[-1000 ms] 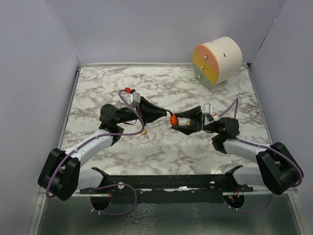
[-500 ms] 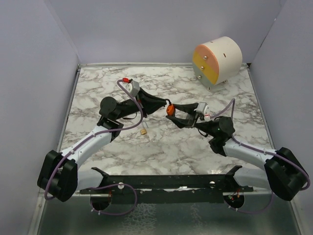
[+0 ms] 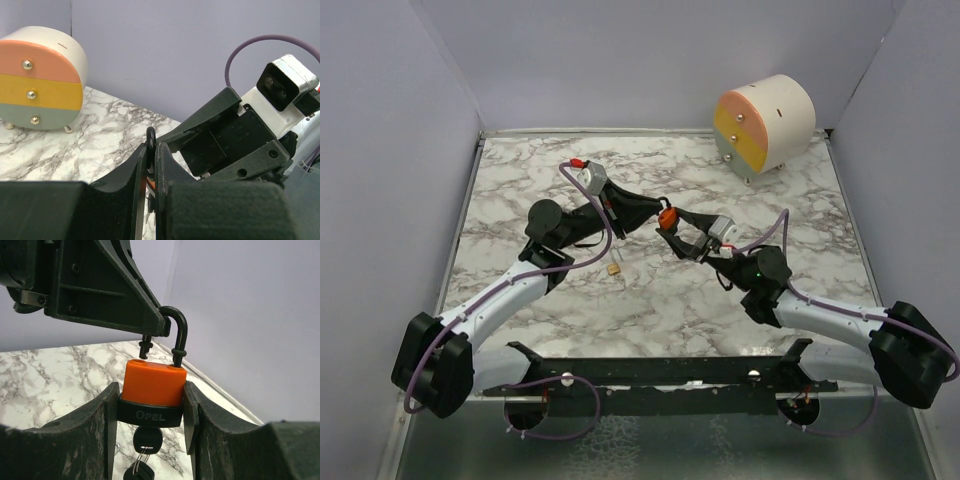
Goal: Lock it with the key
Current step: Lock the lock.
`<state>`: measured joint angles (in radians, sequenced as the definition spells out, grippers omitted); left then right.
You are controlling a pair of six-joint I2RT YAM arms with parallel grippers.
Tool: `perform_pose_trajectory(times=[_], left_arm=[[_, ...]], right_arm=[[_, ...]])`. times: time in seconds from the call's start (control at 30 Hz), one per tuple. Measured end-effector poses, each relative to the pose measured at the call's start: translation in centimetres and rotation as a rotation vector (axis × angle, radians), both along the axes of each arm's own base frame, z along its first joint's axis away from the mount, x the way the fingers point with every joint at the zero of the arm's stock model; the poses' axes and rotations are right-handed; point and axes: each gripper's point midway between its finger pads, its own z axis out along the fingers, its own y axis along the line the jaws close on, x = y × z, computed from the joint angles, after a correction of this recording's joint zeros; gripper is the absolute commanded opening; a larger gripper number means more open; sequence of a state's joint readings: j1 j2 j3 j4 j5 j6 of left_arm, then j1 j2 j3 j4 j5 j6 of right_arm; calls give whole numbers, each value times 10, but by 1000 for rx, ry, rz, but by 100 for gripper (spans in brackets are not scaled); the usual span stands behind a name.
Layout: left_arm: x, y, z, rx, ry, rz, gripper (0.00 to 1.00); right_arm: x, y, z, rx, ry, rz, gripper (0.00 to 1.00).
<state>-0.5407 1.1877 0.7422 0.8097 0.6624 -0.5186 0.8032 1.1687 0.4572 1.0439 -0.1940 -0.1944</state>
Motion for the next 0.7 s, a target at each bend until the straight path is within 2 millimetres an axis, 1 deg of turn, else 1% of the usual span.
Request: perform_pose_trajectory(times=[0.17,0.33,0.43,0.7], left_arm=[[-4,-6,1,-6,0,-2,0],[-11,-10,4,-10,-15,-12,0],[-14,-8,7,-14,-29,-2,0],[-18,-2,7,-11,-55,26,0]], right_arm=[[3,-1,-1,-9,-6,-51,1],[6,2,0,-29,-7,-77,1],[5,5,2,-32,-14,-77,1],[3,8,4,-40,-20,-68,1]])
